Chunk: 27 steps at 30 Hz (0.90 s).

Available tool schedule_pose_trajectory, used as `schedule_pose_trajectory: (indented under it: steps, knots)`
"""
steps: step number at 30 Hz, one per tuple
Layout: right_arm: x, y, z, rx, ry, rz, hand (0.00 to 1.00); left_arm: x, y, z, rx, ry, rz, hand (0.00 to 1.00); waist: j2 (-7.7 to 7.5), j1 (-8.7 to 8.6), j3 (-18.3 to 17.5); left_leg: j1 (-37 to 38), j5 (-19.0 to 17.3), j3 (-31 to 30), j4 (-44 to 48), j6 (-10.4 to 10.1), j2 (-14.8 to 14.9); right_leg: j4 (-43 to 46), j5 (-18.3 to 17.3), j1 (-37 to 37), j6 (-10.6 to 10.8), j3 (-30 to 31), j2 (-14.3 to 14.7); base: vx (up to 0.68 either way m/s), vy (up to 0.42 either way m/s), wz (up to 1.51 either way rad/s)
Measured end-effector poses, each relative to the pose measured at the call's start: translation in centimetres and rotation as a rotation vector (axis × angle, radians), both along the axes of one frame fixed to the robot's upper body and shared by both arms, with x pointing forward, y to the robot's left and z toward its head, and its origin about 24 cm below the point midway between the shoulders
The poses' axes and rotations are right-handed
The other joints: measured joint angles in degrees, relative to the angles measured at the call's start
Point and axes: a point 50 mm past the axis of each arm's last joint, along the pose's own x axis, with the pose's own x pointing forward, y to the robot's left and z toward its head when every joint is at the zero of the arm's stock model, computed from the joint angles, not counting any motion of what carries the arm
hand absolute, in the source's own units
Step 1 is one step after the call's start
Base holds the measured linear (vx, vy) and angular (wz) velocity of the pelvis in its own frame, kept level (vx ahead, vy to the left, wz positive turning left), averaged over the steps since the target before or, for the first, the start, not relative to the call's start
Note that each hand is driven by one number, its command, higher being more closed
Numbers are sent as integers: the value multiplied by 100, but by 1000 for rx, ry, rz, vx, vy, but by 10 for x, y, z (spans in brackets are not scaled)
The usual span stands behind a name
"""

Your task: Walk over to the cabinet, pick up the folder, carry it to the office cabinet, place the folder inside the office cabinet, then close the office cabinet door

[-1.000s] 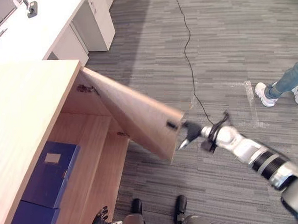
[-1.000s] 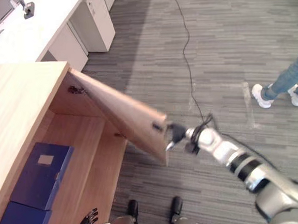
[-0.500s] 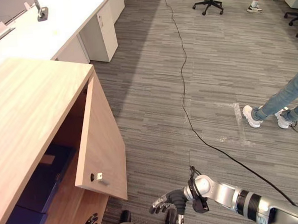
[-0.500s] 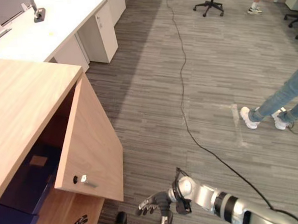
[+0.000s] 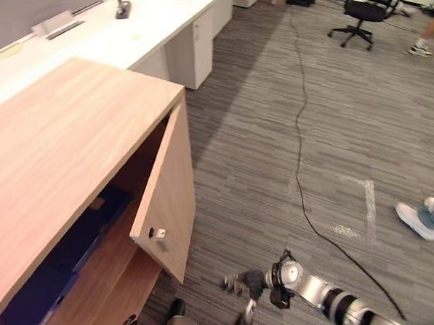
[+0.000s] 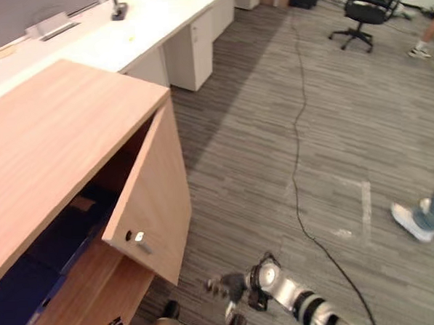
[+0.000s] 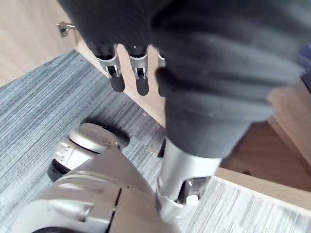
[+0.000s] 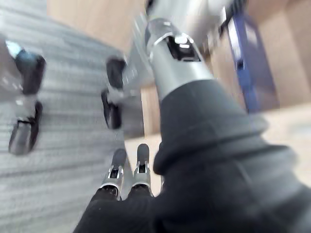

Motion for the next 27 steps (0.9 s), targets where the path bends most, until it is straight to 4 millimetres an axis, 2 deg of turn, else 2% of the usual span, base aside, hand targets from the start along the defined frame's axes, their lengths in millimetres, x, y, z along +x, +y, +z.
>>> schedule_pose_trajectory:
  steps: [1,2,3,4,5,6,7,8,10,12,15,16,17,18,19,20,21,22,24,27]
  knots:
    - [3,-2,-1,16,-14,-87,0,0,-1,0,3,1,12,0,-16,8,28,-68,-31,360,126,271,-2,27,-15,-5,6,-57,-53,-21,61,54]
    - [5,-5,-4,54,-18,-247,0,-2,-3,-1,1,5,35,0,-10,8,88,-130,-196,983,381,694,89,130,-83,-16,5,-131,-131,-14,65,57]
    - [2,-11,-11,89,5,-425,0,-4,-6,-3,-3,11,56,0,51,2,128,-278,-246,1524,819,653,228,195,-126,29,23,-317,-179,-9,69,67]
    - [-1,-15,-16,103,25,-520,0,-3,-9,-3,-8,9,64,0,91,-31,161,-353,-262,1739,1028,600,243,243,-169,68,56,-449,-209,14,102,97]
    - [-14,-25,-27,112,86,-697,0,-2,-11,-3,-10,3,76,0,151,-47,179,-371,-238,2020,1090,501,255,393,-295,127,142,-721,-285,46,151,129]
    - [-31,-33,-39,102,149,-857,0,-2,-12,-4,-7,5,84,0,134,-72,165,-317,-123,2052,777,337,116,550,-415,155,255,-1001,-405,100,209,132]
    - [-39,-37,-44,96,174,-933,0,-2,-13,-4,-6,5,86,0,131,-86,163,-271,-83,2059,574,366,49,591,-447,162,291,-1140,-454,132,216,119]
    - [-53,-43,-51,82,217,-1051,0,-3,-15,-6,-6,19,93,0,53,-37,175,-181,138,2067,153,393,-178,617,-463,147,329,-1334,-605,128,187,73]
    - [-67,-51,-57,79,258,-1194,0,-8,-20,-9,-10,48,101,0,56,-56,177,60,393,2046,-500,486,-447,683,-457,180,432,-1541,-773,110,166,67]
    - [-87,-61,-64,88,316,-1376,0,-8,-23,-11,-9,68,62,0,119,-236,121,465,883,1604,-1532,491,-767,734,-474,349,549,-1980,-928,152,132,105]
    - [-102,-66,-69,84,363,-1511,0,1,-21,-10,1,55,37,0,92,-292,118,510,893,1220,-1532,520,-1009,917,-549,589,670,-2425,-1148,154,94,96]
    - [-113,-72,-71,71,384,-1573,0,2,-22,-10,2,51,28,0,106,-334,103,642,853,923,-1525,564,-1205,1311,-720,790,870,-2725,-1450,174,122,95]
    - [-116,-74,-71,65,389,-1593,0,2,-22,-10,4,50,23,0,108,-350,102,696,830,806,-1525,586,-1296,1531,-803,870,898,-2840,-1601,208,173,124]
    - [-123,-78,-73,49,400,-1615,0,2,-24,-10,3,51,11,0,136,-364,71,780,762,545,-1502,691,-1427,2120,-952,924,798,-2912,-1896,134,128,92]
    - [-125,-79,-73,42,403,-1620,0,1,-25,-10,2,55,5,0,163,-369,32,803,744,437,-1494,734,-1472,2503,-998,883,712,-2844,-2064,167,200,109]
    - [-124,-81,-73,41,395,-1620,0,0,-25,-10,7,61,-15,0,182,-385,7,878,758,163,-1463,910,-1544,3261,-1117,671,535,-2392,-2388,122,205,107]
    - [-121,-80,-71,47,381,-1611,0,0,-25,-10,19,68,-48,0,183,-427,-24,866,733,-90,-1392,909,-1562,3492,-1309,394,480,-1418,-2353,105,188,113]
    - [-119,-80,-71,50,371,-1602,0,0,-24,-10,27,72,-59,0,183,-463,-22,862,718,-208,-1339,888,-1562,3483,-1346,312,530,-969,-2267,55,119,116]
    - [-116,-77,-70,53,359,-1586,0,-3,-23,-12,41,92,-60,0,186,-505,-27,856,605,-676,-1091,818,-1568,3248,-1389,126,606,448,-1973,49,27,105]
    - [-116,-74,-70,58,366,-1585,0,-10,-21,-13,51,111,-39,0,151,-519,-56,648,322,-1172,-612,730,-1614,2812,-1387,71,770,1274,-1805,-27,-103,96]
